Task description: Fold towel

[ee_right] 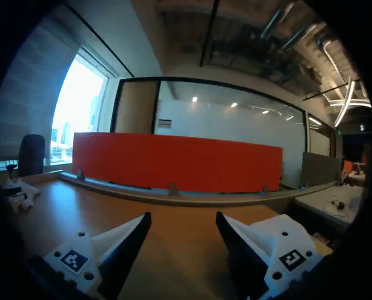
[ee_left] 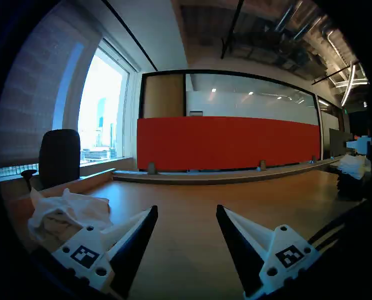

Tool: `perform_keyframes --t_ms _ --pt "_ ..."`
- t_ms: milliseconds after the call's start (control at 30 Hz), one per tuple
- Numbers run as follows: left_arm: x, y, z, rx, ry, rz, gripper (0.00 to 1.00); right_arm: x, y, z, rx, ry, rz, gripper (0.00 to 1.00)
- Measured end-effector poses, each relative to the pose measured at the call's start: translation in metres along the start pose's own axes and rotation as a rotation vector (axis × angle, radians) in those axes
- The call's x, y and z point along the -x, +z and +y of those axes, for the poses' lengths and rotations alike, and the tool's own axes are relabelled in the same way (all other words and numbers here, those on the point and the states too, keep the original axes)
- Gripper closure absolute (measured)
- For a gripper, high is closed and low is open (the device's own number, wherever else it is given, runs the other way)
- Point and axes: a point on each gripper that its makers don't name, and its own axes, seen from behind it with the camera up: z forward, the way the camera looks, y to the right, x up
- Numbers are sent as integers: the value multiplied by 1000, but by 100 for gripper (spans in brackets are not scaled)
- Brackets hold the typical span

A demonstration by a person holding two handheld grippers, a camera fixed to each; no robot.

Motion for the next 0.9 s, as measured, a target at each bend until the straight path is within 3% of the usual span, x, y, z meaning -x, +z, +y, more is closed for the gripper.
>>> perform_keyframes --t_ms 900 --pt "0 1 0 -1 0 1 14 79 -9 31 6 66 -29 0"
